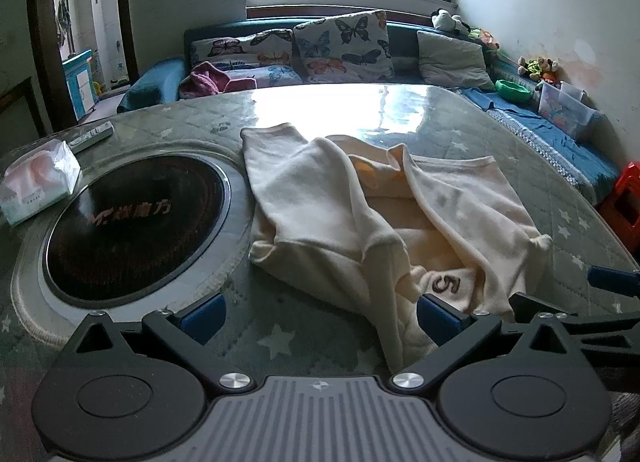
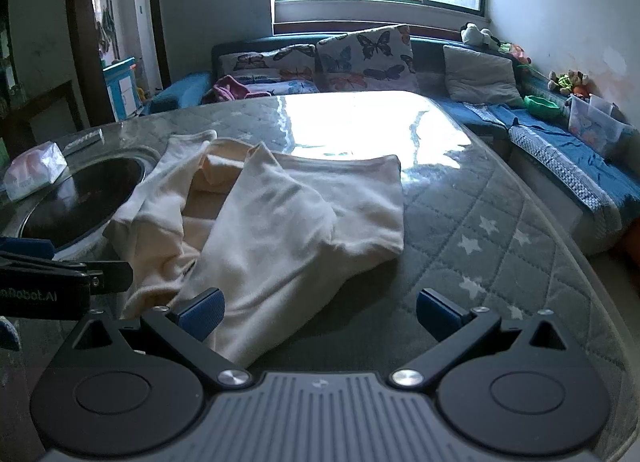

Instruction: Fold clothes

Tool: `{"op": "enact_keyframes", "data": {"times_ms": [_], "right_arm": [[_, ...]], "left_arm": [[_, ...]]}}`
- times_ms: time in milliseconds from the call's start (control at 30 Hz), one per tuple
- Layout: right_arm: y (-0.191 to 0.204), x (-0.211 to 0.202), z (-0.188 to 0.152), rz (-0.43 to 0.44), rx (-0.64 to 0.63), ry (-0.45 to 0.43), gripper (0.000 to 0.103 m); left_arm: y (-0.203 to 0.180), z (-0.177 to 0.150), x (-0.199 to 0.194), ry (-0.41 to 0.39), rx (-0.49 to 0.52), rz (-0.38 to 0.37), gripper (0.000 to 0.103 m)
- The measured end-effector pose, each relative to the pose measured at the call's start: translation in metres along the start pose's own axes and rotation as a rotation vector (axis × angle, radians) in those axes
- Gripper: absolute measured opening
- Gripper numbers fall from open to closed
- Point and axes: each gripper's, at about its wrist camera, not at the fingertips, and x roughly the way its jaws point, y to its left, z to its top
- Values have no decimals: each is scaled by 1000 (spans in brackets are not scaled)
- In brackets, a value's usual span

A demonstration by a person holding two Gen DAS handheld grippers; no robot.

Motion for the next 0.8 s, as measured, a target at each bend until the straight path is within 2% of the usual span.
{"op": "enact_keyframes", "data": {"times_ms": [433, 500, 567, 800], "right_arm": [[-4, 23, 27, 45, -35, -16, 101], [-5, 27, 31, 52, -41, -17, 99], [-5, 32, 35, 58, -47, -18, 99], [-6, 46, 47, 73, -67, -15, 97]], "left_arm": [[-3, 46, 21, -73, 37, 8, 102], [-3, 55, 28, -81, 44, 11, 97], [-2, 64, 38, -73, 43, 17, 94], [-7, 73, 58, -48, 66, 1, 94]]}}
